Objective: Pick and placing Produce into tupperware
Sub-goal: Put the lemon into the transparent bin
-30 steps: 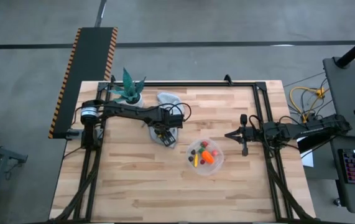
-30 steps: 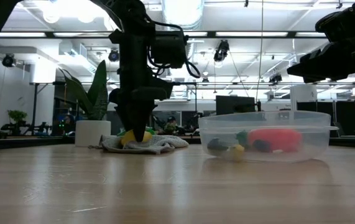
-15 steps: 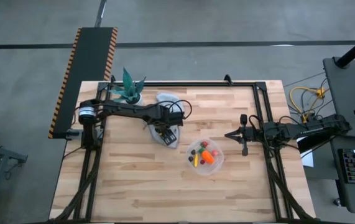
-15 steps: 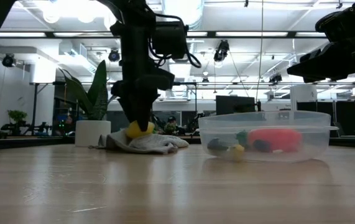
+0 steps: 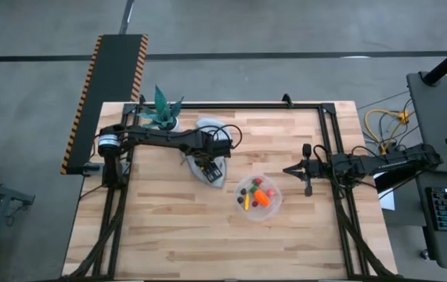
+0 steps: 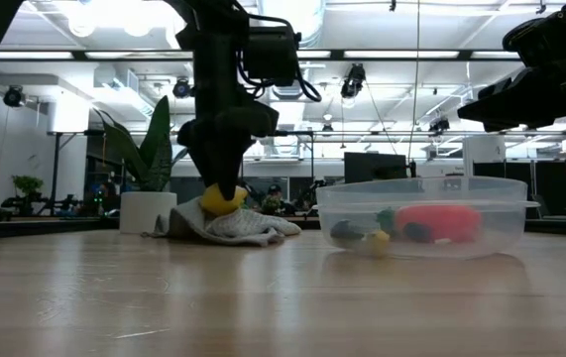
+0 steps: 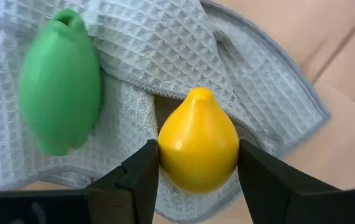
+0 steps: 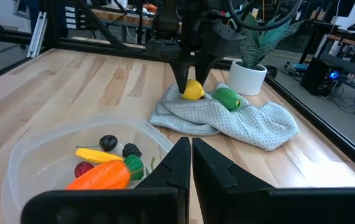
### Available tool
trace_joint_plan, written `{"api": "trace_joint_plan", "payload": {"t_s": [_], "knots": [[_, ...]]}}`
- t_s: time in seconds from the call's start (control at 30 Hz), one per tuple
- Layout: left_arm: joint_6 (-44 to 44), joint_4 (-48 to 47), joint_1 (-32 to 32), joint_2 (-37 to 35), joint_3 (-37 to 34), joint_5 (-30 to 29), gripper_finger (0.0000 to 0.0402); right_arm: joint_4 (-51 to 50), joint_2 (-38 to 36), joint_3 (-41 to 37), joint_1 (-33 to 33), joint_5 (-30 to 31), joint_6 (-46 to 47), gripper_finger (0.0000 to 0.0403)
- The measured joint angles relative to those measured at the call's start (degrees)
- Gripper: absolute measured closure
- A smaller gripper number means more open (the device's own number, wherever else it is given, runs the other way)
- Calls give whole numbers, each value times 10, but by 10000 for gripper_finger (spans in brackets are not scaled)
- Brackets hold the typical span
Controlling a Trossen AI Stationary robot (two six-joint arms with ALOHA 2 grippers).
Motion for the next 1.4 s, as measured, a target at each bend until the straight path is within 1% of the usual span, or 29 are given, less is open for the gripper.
{"api": "trace_joint_plan", "payload": {"t_s": [0.13,0.47,0.57,0.87,1.17,1.4], "knots": [[10,0,0,-7,0,22,237,0,0,0,0,0,-1,394],[0,4,0,-67,0,15,238,0,0,0,0,0,-2,394],[-5,4,0,-69,-1,12,238,0,0,0,0,0,-2,394],[-6,19,-3,-40,-29,5,238,0,0,0,0,0,-2,394],[-5,40,-10,28,-31,6,238,-2,0,0,0,0,0,394],[-5,41,-12,30,-31,1,238,-3,0,0,0,1,0,394]]}}
